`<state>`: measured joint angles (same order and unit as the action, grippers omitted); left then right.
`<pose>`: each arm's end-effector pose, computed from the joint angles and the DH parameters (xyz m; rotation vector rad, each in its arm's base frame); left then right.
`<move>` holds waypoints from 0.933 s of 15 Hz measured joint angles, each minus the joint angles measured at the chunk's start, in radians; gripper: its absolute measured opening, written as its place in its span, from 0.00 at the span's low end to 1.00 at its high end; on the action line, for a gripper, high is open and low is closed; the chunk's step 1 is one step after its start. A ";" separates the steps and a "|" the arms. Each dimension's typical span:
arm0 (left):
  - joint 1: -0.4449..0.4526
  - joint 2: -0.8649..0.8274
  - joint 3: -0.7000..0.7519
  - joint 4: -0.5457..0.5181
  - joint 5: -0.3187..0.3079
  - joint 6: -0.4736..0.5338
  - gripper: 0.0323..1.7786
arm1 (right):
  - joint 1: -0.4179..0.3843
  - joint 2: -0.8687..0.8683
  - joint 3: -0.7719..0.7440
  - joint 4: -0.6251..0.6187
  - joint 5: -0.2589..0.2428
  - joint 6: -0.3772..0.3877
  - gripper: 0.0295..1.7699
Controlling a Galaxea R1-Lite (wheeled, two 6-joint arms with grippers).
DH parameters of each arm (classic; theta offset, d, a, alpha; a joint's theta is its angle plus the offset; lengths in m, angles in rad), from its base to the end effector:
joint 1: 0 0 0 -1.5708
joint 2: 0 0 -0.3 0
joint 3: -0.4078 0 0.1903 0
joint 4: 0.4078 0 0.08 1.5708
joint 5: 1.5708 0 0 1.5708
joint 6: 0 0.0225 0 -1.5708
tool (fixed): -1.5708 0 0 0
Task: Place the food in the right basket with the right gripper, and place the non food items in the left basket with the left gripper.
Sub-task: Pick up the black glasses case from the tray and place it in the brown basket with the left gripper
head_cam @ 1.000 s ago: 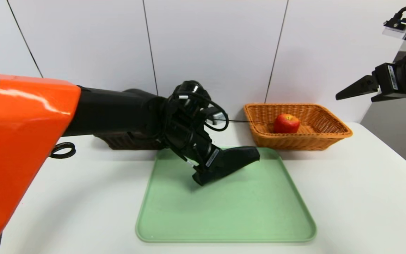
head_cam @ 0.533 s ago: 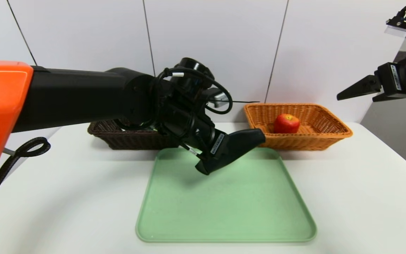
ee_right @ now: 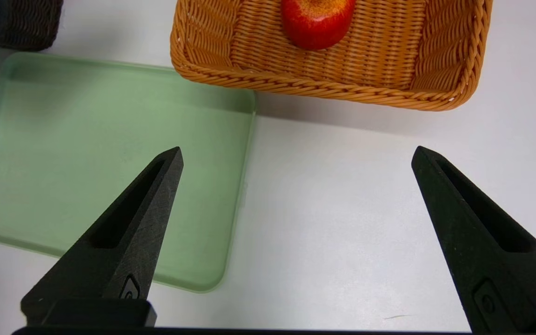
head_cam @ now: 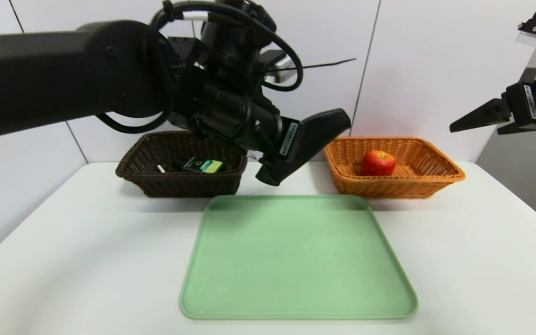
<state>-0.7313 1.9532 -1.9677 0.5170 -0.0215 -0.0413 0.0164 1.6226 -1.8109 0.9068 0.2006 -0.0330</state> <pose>0.2791 -0.2510 0.3070 0.1401 0.4971 -0.7261 0.2497 0.0086 0.3393 0.0348 0.7132 0.2193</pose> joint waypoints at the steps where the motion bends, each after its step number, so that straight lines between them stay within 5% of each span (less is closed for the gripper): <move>1: 0.013 -0.019 -0.002 0.004 0.017 -0.004 0.21 | 0.000 -0.002 0.001 0.000 0.000 0.000 0.96; 4: 0.078 -0.070 -0.003 0.012 0.077 -0.049 0.21 | 0.000 -0.005 0.003 0.000 0.001 0.000 0.96; 14: 0.400 -0.041 0.033 0.041 0.075 0.041 0.21 | 0.000 -0.008 0.001 -0.003 0.004 0.000 0.96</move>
<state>-0.3313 1.9121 -1.9343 0.5579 0.0534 0.0000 0.0164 1.6145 -1.8102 0.9043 0.2043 -0.0326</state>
